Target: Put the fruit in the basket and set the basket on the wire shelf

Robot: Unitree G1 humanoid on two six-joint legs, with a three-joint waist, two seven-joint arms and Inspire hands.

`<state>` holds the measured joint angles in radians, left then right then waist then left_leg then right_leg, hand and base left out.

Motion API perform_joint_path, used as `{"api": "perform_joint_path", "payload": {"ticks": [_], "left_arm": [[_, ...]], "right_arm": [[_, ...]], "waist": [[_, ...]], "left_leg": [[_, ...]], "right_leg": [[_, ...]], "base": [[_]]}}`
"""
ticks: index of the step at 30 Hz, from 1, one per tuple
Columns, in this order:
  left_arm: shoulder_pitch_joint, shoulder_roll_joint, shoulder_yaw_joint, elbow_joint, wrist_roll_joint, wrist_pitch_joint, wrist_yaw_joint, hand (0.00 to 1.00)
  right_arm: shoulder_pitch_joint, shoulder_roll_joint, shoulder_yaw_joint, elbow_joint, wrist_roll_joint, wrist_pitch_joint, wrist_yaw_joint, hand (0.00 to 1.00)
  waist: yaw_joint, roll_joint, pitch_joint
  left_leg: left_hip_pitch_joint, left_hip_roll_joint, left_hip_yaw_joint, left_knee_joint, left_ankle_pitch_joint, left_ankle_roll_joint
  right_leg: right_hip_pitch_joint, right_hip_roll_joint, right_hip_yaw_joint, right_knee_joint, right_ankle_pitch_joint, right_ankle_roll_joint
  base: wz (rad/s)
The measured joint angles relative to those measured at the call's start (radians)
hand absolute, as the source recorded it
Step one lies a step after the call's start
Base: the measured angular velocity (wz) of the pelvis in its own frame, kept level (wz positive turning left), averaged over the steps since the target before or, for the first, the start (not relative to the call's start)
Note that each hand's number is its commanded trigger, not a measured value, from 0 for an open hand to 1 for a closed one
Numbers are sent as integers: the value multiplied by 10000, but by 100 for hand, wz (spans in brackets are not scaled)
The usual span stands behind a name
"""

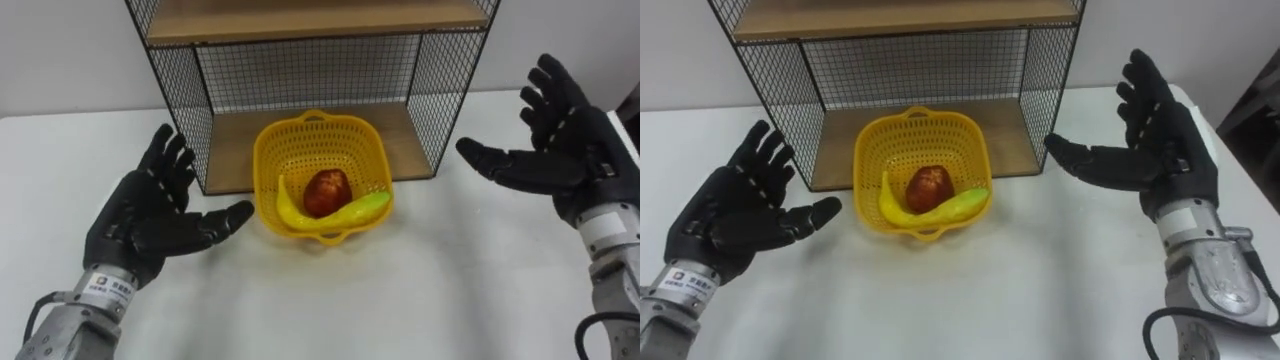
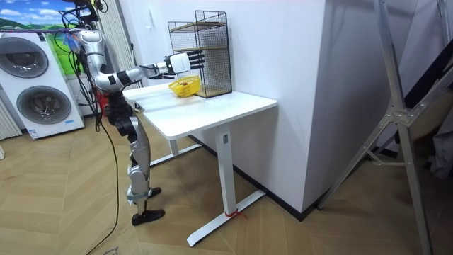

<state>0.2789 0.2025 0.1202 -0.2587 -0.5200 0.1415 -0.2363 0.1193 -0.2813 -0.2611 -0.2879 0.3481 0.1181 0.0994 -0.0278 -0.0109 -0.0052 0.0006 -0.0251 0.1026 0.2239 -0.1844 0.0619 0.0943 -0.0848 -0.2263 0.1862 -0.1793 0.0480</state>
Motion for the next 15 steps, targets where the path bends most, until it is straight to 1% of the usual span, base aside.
{"api": "perform_joint_path", "payload": {"ticks": [2,5,8,11,12,15], "left_arm": [[26,22,3,-20,-7,-130,-214,0],[126,73,48,-30,-20,-301,-466,0],[288,122,247,-96,20,-310,-775,0],[288,149,474,-264,71,-324,-1135,0],[289,177,573,-351,127,-324,-1288,0],[288,416,751,-642,126,-375,-1476,0]], "right_arm": [[12,-2,0,-29,19,-199,0,0],[194,-1,-31,-146,94,-325,-148,0],[285,1,-112,-178,319,-362,-320,0],[436,2,-273,-187,477,-584,-566,0],[471,-1,-351,-188,472,-658,-638,0],[476,-5,-379,-188,460,-953,-980,0]], "waist": [[-12,-4,-3],[-12,-9,-8],[-1,-7,-11],[53,-5,-11],[51,4,-6],[46,63,14]], "left_leg": [[-5,-2,1,-15,0,0],[-70,-5,0,-7,0,0],[-56,-4,9,35,0,0],[-50,-4,13,24,0,0],[-54,-4,15,22,0,0],[-73,-3,9,-15,-1,0]], "right_leg": [[-18,0,7,2,0,0],[-74,-1,4,-1,0,0],[-73,-2,18,-8,0,0],[-76,-2,43,-7,0,0],[-76,-1,40,-9,0,0],[-73,-1,39,-9,0,0]], "base": [[0],[0],[0],[0],[0],[0]]}}
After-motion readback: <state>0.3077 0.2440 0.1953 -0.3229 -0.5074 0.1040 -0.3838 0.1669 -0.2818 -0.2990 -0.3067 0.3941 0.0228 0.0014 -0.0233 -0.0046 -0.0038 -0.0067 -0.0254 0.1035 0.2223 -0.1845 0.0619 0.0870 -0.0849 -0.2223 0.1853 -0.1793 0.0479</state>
